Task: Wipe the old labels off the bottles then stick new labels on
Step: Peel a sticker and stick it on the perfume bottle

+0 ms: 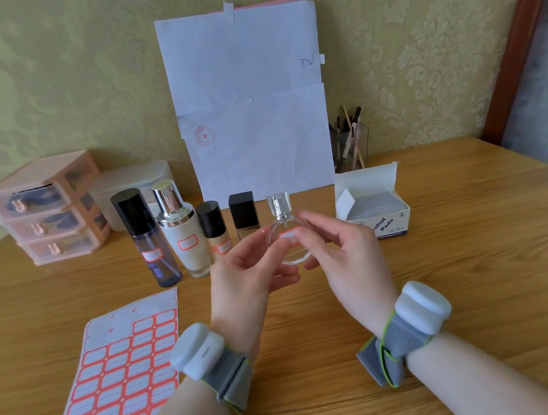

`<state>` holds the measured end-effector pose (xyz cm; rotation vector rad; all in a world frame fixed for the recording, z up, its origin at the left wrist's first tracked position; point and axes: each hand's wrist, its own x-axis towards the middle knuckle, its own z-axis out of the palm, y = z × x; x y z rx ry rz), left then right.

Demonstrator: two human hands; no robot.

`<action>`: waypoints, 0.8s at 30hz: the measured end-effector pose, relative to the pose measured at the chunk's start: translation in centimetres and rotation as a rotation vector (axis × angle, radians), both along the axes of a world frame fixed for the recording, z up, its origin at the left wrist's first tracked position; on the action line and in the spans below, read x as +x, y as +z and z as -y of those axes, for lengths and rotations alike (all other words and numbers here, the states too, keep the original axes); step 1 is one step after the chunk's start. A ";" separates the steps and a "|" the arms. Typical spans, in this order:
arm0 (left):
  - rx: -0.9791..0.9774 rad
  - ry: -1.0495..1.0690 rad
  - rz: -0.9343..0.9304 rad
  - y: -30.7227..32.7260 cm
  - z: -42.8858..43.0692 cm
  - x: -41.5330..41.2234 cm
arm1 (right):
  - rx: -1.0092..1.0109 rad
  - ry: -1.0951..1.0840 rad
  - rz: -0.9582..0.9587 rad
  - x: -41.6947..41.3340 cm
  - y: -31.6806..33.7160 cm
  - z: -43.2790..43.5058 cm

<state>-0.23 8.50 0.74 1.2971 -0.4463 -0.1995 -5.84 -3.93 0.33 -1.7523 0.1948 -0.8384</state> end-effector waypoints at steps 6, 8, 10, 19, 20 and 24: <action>-0.040 0.013 -0.081 -0.1 0.0 0.3 | -0.021 0.012 0.004 -0.2 0.3 -0.2; -0.025 0.012 -0.056 -0.2 0.0 0.3 | -0.034 0.034 0.000 -0.2 0.2 -0.3; 0.000 0.016 -0.028 -0.3 -0.1 0.5 | -0.021 0.022 -0.008 0.0 0.1 -0.2; 0.049 -0.016 -0.002 -0.7 0.0 0.8 | -0.041 0.004 0.002 0.0 -0.2 0.1; 0.061 -0.017 0.001 -0.7 0.0 0.8 | -0.037 -0.012 -0.006 0.1 -0.3 0.2; 0.130 -0.042 0.017 -0.5 -0.1 1.2 | -0.087 -0.031 -0.078 0.2 -0.6 0.6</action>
